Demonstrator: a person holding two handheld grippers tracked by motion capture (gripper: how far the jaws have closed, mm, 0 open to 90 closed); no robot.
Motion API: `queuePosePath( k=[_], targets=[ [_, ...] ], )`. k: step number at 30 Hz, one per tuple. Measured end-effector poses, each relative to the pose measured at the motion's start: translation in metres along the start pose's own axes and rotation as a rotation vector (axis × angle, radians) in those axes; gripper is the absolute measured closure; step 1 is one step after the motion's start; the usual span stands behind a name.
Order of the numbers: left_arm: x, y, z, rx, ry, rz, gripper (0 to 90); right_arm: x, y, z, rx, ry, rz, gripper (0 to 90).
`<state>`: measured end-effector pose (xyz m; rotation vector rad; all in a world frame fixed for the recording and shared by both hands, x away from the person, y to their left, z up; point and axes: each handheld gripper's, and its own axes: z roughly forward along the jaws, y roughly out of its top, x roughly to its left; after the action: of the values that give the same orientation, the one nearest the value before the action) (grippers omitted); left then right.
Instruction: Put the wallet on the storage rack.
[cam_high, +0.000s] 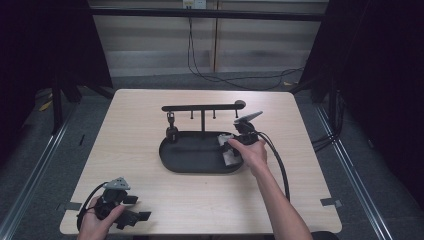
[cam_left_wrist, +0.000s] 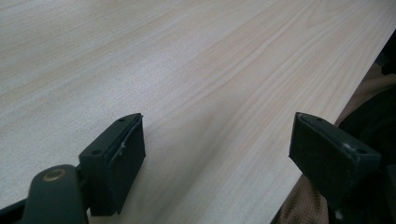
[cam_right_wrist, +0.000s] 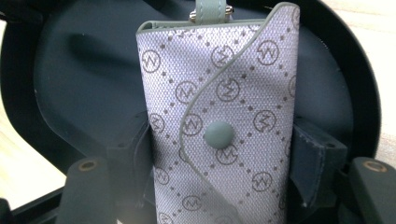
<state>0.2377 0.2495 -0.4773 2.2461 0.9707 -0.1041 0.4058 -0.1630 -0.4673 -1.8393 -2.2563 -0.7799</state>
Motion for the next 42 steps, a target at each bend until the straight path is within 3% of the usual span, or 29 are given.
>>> queuePosePath(
  k=[8,12,15,26,35,42],
  targets=[
    [0.000,0.000,0.000,0.003,-0.002,-0.002,18.3,-0.001,0.001,0.002,0.011,0.006,0.013,29.1],
    [0.000,0.000,0.001,0.006,-0.002,-0.001,18.3,0.001,0.002,-0.006,-0.021,0.016,0.021,29.6],
    [-0.001,0.000,0.000,-0.001,0.000,0.000,18.3,0.001,0.002,-0.011,-0.016,0.014,0.015,29.5],
    [0.002,0.000,-0.001,-0.008,0.011,-0.010,18.3,-0.005,-0.009,-0.035,-0.130,0.045,-0.057,26.2],
    [0.003,0.000,-0.002,-0.022,0.019,-0.021,18.3,-0.013,-0.032,-0.054,-0.204,0.072,-0.101,23.2],
    [0.004,0.000,-0.002,-0.029,0.022,-0.030,18.3,-0.025,-0.049,-0.068,-0.254,0.053,-0.120,21.0]
  ],
)
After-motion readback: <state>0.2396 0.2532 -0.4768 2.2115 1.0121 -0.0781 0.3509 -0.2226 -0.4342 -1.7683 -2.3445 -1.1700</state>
